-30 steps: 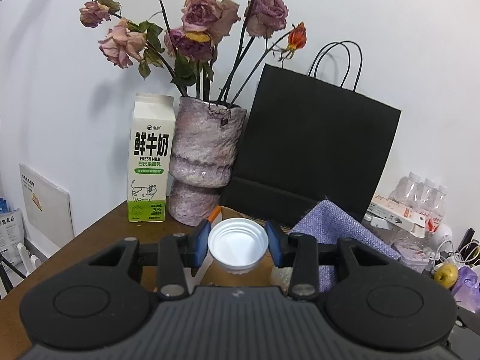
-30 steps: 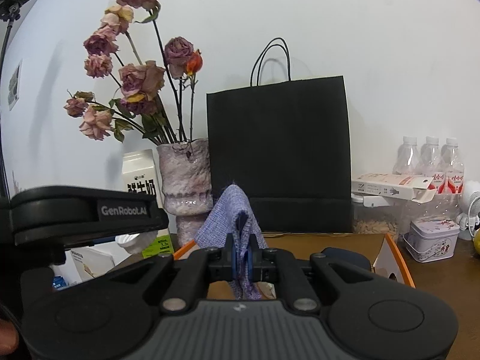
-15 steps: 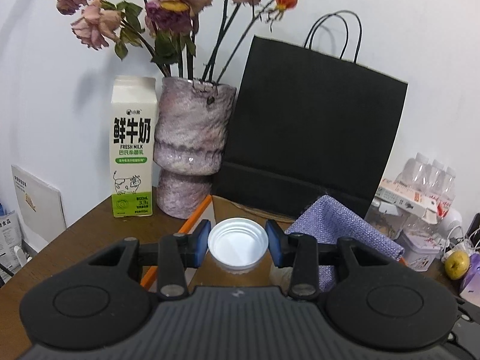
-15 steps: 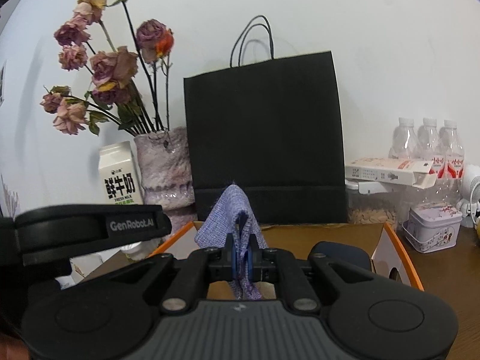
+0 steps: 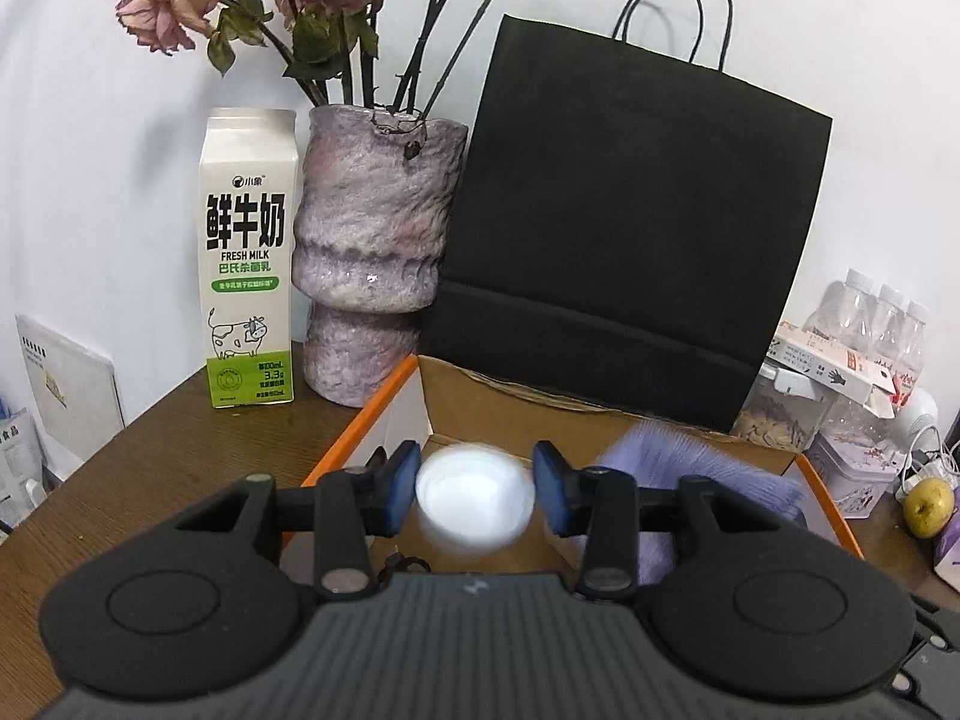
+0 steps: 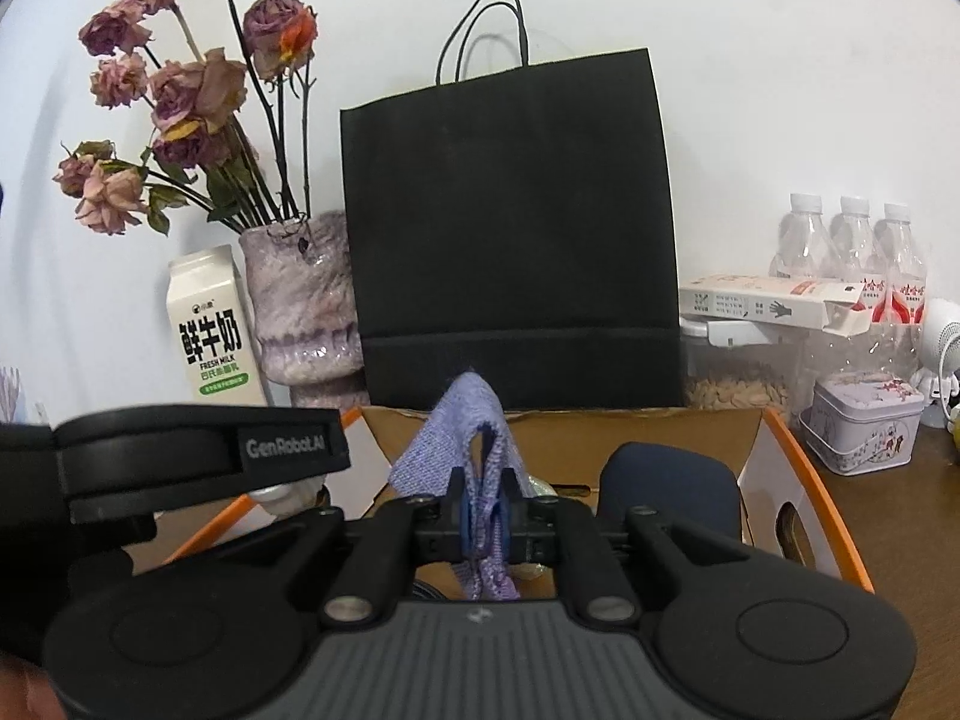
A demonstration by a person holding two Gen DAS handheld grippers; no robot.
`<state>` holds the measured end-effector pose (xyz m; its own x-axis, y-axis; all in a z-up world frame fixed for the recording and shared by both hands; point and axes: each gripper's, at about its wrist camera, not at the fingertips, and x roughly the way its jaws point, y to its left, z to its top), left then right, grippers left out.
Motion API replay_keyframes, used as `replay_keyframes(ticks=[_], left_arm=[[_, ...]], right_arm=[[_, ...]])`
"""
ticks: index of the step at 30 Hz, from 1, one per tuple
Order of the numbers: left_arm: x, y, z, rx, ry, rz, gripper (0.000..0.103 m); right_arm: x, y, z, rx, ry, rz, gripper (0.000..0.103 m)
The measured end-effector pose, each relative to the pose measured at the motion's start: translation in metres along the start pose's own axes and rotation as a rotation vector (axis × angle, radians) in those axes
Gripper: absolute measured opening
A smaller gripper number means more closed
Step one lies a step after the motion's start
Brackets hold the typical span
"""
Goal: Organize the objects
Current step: 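Open both grippers to drop the cap and lavender pouch into the box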
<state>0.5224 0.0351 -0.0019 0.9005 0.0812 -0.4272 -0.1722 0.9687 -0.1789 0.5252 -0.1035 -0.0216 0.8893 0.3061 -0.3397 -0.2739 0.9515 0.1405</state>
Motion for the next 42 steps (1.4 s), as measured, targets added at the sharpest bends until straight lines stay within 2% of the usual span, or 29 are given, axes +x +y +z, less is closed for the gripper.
replay_keyframes(ticks=[1, 2, 3, 4, 5, 6, 8, 22, 42], left_arm=[[-0.001, 0.000, 0.000, -0.003, -0.002, -0.002, 0.061], [-0.002, 0.000, 0.001, -0.005, -0.008, 0.001, 0.069], [-0.003, 0.000, 0.001, -0.007, -0.017, 0.006, 0.086], [-0.005, 0.000, 0.002, -0.010, -0.031, 0.012, 0.098], [-0.008, 0.000, 0.002, -0.014, -0.048, 0.020, 0.101], [-0.010, 0.000, 0.003, -0.014, -0.061, 0.025, 0.102], [-0.012, 0.000, 0.005, -0.012, -0.068, 0.026, 0.103], [-0.016, 0.002, 0.004, -0.037, -0.066, 0.023, 0.103], [-0.052, 0.011, 0.006, -0.089, -0.106, 0.026, 0.103]], right_arm=[[0.000, 0.000, 0.000, 0.001, 0.000, -0.005, 0.016], [0.000, -0.001, 0.000, 0.003, 0.000, -0.006, 0.025], [0.000, -0.001, 0.000, 0.008, 0.000, -0.006, 0.045], [0.000, -0.002, 0.001, 0.010, -0.002, -0.008, 0.059], [0.000, -0.002, 0.001, 0.010, -0.006, -0.010, 0.086], [-0.001, -0.002, 0.001, 0.010, -0.012, -0.008, 0.100], [-0.002, -0.001, 0.002, 0.007, -0.017, -0.008, 0.103], [-0.005, -0.004, 0.005, 0.022, -0.011, -0.013, 0.103], [-0.027, -0.003, 0.009, 0.038, 0.010, 0.009, 0.103]])
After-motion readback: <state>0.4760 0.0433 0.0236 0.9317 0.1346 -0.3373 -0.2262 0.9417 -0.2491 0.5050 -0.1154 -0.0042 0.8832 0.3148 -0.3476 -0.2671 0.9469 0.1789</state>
